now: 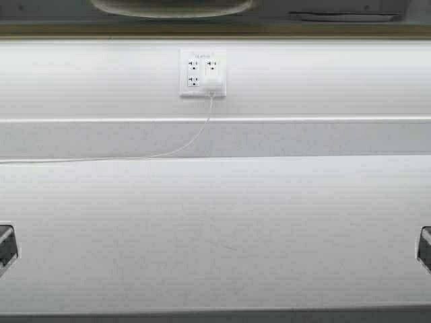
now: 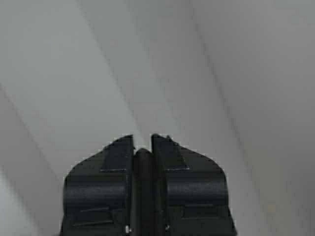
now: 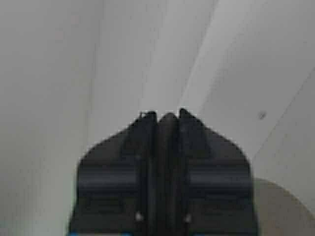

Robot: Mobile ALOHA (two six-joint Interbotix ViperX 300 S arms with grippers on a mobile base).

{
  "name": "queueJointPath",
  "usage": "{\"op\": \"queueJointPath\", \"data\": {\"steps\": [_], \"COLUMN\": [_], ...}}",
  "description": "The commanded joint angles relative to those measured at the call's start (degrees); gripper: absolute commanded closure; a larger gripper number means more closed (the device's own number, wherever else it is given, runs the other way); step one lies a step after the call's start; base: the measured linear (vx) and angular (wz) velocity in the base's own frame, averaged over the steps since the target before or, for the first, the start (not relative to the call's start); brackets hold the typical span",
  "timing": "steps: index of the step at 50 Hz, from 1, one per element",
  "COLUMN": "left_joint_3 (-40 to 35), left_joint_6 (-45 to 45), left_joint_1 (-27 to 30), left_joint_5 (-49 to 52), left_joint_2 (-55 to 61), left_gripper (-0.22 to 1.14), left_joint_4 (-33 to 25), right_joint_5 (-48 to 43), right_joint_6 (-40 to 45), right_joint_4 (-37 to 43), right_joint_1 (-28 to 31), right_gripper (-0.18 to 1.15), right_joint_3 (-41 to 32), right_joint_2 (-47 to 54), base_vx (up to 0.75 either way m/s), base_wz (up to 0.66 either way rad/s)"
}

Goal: Open the cabinet, put the pot inside, then close it

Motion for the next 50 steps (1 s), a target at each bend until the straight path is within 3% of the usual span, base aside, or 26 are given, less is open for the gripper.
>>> {"op": "queueJointPath", "data": {"steps": [1,24,40,45,50], "left_joint_3": [-6.77,-16.44,-18.54,-18.37,-17.84], "left_joint_6": [-0.09,-0.44,-1.23,-3.69,-6.77], "left_joint_1": [-1.93,-1.49,-0.79,-0.62,-0.44], "left_joint_5": [2.20,3.16,2.02,-0.62,-3.08], "left_joint_2": [3.60,14.77,19.60,20.30,20.48], "left_gripper": [0.88,0.88,0.87,0.72,0.40], "left_joint_4": [0.97,0.97,0.70,0.70,0.88], "right_joint_5": [0.53,3.43,3.25,2.99,-0.62], "right_joint_6": [2.20,2.11,2.37,2.02,1.85], "right_joint_4": [-0.62,-0.53,-0.18,0.00,-0.09], "right_joint_1": [2.72,-1.23,-1.49,-1.49,-1.93], "right_gripper": [0.90,0.90,0.88,0.74,0.39], "right_joint_3": [-6.06,-10.02,-11.60,-11.16,-9.67], "right_joint_2": [0.18,5.89,9.14,9.23,8.96], "base_vx": [0.16,0.09,0.03,0.02,0.01], "base_wz": [0.05,0.04,0.02,0.02,0.01]}}
